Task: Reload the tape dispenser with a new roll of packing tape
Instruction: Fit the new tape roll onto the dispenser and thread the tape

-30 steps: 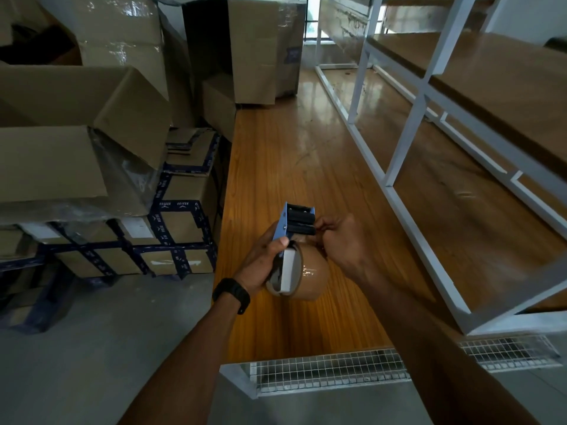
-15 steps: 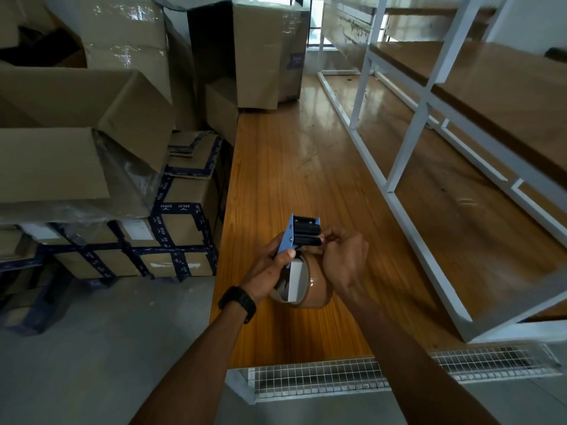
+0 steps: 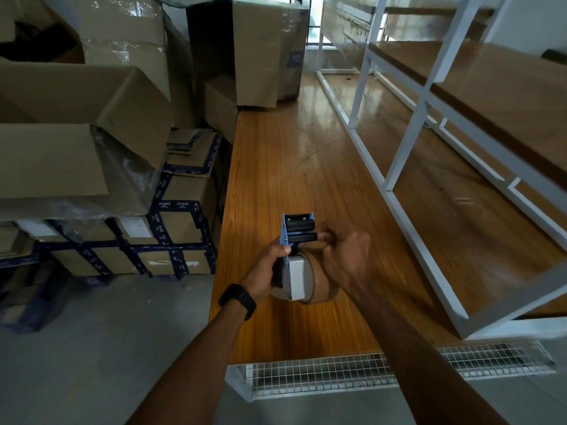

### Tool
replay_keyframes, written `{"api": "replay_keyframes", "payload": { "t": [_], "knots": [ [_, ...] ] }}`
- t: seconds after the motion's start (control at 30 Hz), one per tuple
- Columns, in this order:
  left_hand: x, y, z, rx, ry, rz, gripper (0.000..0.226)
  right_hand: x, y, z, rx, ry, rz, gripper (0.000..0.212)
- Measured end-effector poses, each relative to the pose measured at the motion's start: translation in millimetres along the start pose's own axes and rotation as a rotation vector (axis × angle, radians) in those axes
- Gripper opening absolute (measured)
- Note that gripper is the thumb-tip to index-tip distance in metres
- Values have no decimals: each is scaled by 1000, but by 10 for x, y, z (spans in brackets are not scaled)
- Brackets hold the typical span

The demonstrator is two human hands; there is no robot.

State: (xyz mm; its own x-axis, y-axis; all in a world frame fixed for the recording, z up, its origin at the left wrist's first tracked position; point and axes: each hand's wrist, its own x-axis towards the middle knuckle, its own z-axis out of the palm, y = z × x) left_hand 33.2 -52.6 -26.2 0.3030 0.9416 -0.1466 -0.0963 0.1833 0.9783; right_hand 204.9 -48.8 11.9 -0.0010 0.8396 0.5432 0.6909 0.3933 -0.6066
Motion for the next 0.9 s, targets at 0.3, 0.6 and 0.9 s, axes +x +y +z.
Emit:
{"api": "replay_keyframes", "payload": {
  "t": [0.3, 0.6, 0.9],
  "knots": [
    [22, 203, 82, -89, -6, -22, 33, 112, -96, -74, 45, -25, -259, 19],
    [14, 159, 80, 14, 38, -58, 45, 198, -166, -125, -57, -323, 5, 22],
    [-66, 199, 212, 29, 53, -46, 50, 18, -190, 23, -96, -91, 79, 15]
  ]
}}
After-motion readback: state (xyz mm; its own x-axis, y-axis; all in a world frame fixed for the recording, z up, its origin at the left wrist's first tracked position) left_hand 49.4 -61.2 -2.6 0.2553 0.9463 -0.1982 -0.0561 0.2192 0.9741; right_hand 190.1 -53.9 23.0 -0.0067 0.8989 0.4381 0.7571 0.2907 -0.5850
